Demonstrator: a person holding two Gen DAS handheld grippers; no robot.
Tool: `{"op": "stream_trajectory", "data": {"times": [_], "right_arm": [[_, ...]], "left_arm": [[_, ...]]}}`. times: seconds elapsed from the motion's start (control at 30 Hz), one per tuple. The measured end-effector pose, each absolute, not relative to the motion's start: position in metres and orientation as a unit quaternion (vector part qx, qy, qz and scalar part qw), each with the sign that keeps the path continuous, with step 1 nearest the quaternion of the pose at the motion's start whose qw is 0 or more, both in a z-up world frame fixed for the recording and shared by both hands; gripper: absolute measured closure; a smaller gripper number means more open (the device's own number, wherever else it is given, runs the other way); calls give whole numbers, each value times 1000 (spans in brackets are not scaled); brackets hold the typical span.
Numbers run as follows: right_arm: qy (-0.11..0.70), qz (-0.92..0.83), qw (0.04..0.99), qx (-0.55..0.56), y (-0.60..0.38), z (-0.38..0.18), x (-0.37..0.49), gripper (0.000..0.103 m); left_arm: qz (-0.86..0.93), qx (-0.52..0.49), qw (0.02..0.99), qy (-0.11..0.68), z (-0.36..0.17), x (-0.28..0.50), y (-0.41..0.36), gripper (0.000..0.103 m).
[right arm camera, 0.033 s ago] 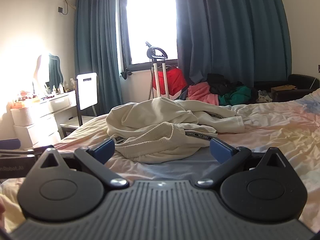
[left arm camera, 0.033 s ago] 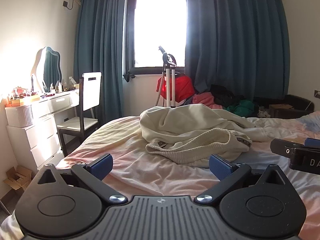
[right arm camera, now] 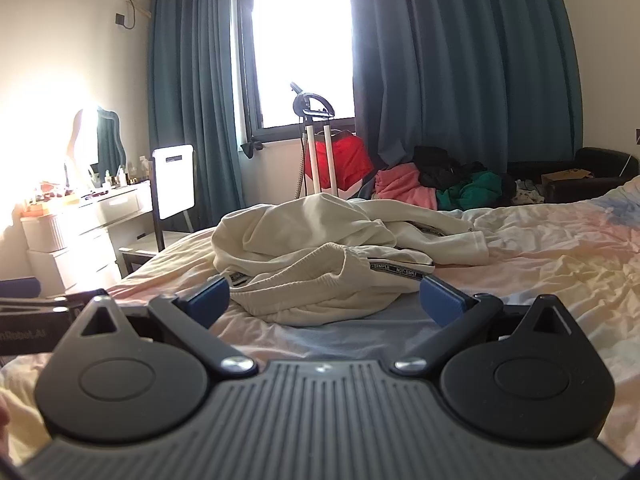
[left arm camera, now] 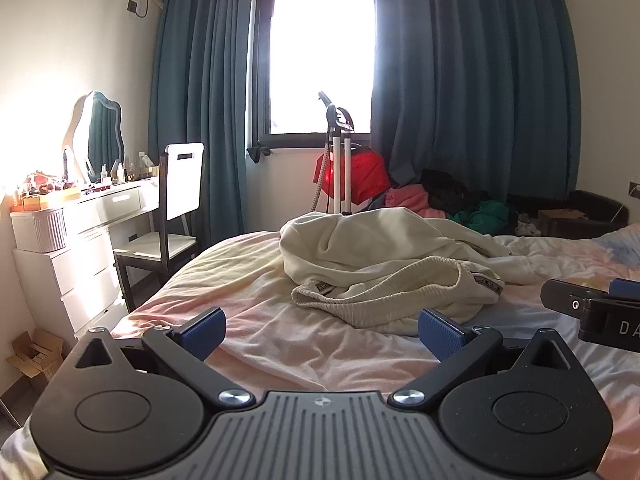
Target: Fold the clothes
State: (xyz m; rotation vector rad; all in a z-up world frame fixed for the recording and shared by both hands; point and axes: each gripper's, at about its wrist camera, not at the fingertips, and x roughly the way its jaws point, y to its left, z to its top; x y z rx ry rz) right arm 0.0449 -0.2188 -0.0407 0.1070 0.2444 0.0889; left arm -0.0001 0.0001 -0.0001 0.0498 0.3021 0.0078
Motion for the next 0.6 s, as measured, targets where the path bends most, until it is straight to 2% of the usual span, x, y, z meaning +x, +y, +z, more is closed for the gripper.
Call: {"op": "stream_trajectory", "data": {"times": [0.6], "right_arm": [[133, 55, 987, 69, -221, -39, 45, 0]], "left_arm": [[3, 11, 990, 144, -1, -1, 1, 0]]}}
